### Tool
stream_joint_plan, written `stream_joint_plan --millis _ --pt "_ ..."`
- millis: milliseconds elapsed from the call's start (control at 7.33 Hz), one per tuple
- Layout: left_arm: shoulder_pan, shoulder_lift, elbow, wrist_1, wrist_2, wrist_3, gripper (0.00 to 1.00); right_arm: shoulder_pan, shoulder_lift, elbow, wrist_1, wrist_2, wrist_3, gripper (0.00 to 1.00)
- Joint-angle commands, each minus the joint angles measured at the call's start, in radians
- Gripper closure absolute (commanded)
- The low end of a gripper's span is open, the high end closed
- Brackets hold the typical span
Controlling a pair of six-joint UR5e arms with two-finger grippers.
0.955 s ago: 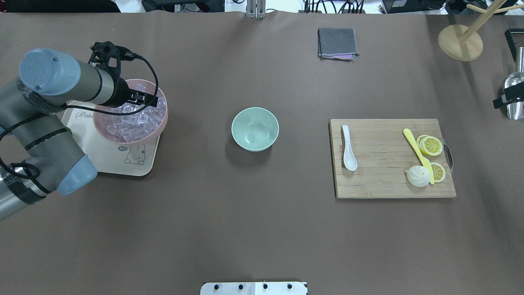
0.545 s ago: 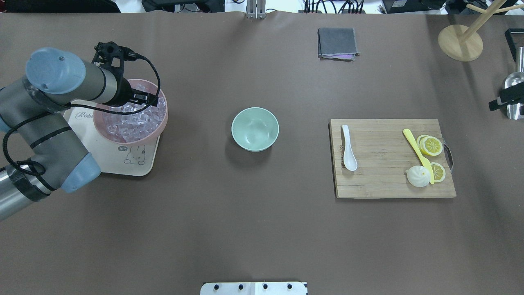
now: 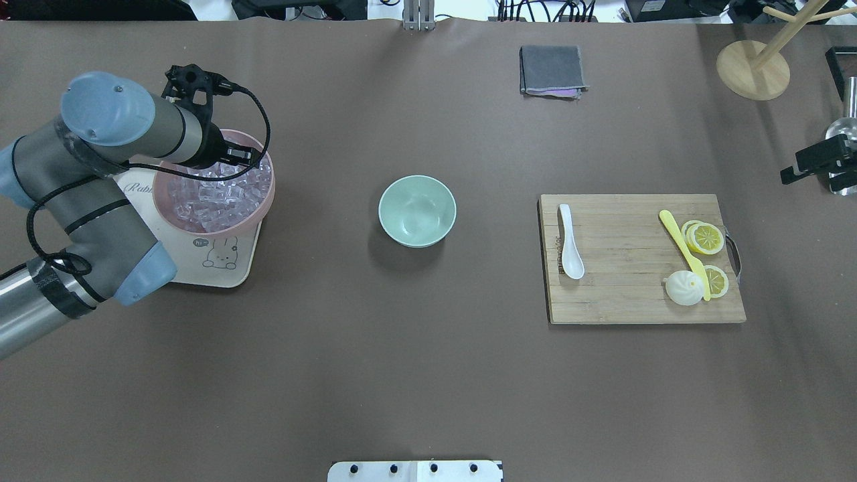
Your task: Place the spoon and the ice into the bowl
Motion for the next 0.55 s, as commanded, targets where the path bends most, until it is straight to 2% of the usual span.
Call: stream_joint_plan --millis 0,409 --pt "-0.028 0.004 -0.002 -0.026 -0.008 0.070 0.38 -0.006 0.006 0.001 0.000 -0.006 0.016 0.00" --pt "-0.058 0.014 -0.006 -0.026 -0.054 0.076 0.38 -0.027 0.006 0.022 0.000 -0.009 0.061 0.00"
